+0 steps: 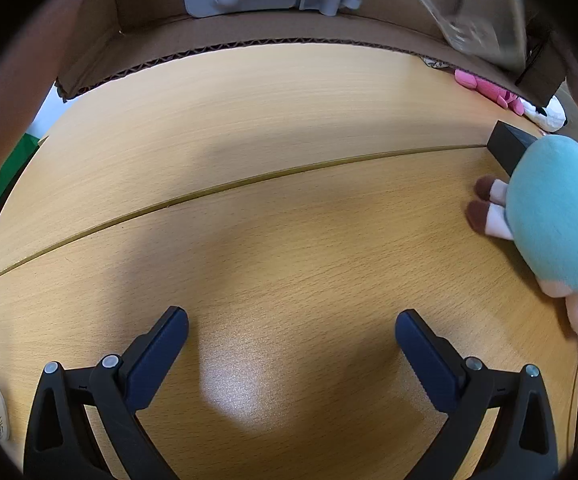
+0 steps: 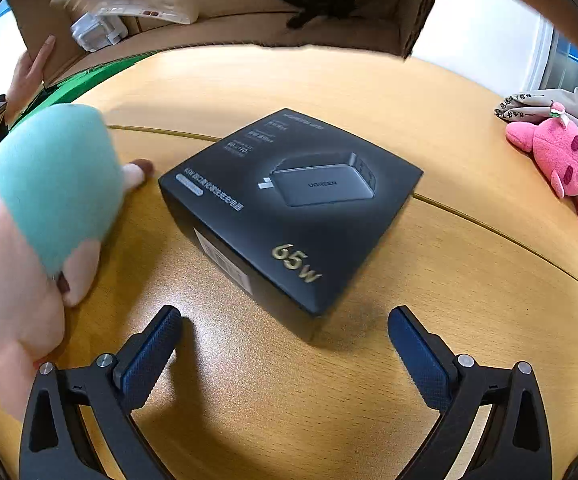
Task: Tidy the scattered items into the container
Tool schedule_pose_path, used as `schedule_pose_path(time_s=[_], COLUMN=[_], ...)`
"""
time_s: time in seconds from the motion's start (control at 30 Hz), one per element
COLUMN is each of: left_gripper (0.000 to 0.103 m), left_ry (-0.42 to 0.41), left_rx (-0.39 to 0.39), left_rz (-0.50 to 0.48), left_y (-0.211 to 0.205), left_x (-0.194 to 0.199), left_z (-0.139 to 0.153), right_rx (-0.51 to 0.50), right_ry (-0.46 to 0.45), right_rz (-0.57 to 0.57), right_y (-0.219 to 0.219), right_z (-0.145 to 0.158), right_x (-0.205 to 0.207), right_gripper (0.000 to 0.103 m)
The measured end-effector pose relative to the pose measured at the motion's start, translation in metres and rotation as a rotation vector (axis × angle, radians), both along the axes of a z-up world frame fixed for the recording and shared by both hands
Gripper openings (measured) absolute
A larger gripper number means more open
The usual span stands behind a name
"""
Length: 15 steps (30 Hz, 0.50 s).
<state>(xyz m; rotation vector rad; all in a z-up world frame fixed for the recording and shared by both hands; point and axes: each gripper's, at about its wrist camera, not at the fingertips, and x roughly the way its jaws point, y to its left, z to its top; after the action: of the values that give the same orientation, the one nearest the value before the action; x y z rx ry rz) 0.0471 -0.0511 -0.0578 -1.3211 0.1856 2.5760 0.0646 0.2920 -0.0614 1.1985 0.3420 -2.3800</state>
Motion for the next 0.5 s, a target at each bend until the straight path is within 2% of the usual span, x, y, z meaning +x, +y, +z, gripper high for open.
schedule_pose_path(time_s=[0.47,0.5], left_gripper=[0.103,0.103], left_ry=[0.0,0.0], left_rx=[0.001,0.002], left_rz=[-0.007,-0.006], left_y=[0.0062,-0.0031], left_x=[-0.0013,0.0054], left_z=[0.002,0.003], right_rx=[-0.001,-0.001], right_ry=[0.0,0.0], right_rz=[0.002,0.002], right_y=[0.0017,0.0018], right_z=[0.0006,0.0008], right_x=[-0.0029,-0.003], right_gripper=[0.103,0.103])
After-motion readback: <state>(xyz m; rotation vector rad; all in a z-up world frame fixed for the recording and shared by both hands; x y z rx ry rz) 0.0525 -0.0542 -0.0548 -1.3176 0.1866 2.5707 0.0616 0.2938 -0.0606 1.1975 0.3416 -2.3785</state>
